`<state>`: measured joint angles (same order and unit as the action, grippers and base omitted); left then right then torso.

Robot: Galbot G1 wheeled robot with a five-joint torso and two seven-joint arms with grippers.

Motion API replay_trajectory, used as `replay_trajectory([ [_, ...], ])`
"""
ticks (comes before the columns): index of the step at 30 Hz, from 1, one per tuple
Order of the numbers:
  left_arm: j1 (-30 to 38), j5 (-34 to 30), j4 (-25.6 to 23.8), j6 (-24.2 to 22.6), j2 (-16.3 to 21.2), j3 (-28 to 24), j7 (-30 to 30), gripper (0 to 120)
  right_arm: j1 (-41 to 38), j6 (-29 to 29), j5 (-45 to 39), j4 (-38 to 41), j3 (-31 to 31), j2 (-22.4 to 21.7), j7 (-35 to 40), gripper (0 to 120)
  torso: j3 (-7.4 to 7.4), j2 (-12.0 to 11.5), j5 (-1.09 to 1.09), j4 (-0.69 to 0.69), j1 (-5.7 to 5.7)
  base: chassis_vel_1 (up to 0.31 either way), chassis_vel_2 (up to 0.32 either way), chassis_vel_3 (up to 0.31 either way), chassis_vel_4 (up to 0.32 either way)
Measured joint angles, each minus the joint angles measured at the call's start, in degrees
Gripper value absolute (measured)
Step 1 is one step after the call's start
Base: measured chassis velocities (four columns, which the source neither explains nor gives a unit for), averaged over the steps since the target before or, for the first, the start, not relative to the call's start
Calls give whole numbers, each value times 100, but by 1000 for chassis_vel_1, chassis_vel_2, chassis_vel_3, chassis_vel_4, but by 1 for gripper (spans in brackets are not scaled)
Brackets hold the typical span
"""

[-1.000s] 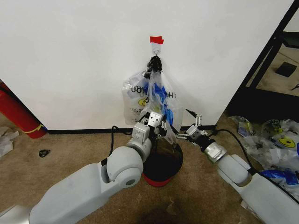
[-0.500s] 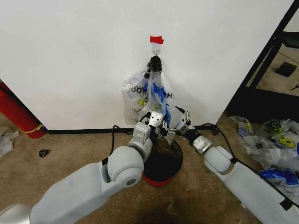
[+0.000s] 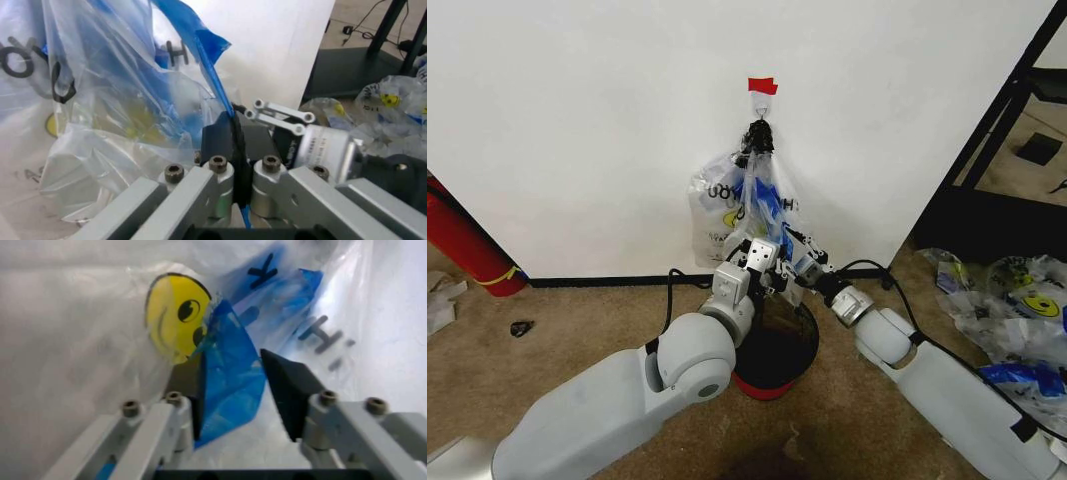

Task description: Pick up the garbage bag from the wall and place it over the trash bin.

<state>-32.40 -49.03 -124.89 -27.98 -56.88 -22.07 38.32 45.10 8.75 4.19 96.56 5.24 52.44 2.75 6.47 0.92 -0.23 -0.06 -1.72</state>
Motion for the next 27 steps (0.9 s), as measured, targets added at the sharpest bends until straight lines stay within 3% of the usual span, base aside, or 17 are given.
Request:
replay_trajectory([
  [8, -88, 1, -63, 10, 59, 171, -22, 0, 386, 39, -48, 65, -360, -1, 240, 0, 0, 0, 0, -1, 0, 0, 0, 0, 0],
  [11, -150, 21, -93, 34, 108, 227, -33, 0, 596, -36, -381, 238, -575, 59, 346, 0, 0, 0, 0, 0, 0, 0, 0, 0, 0],
  [21, -645, 56, -391, 136, 274, 798, -87, 0, 1462, -540, -3246, 1691, -1552, 371, 633, 0, 0, 0, -1, 1, 0, 0, 0, 0, 0],
  [27, -1153, 134, -680, 196, 399, 1191, -174, 0, 2190, -405, -3579, 2114, -2111, 321, 329, 0, -1, 0, 0, 0, 0, 0, 0, 0, 0],
])
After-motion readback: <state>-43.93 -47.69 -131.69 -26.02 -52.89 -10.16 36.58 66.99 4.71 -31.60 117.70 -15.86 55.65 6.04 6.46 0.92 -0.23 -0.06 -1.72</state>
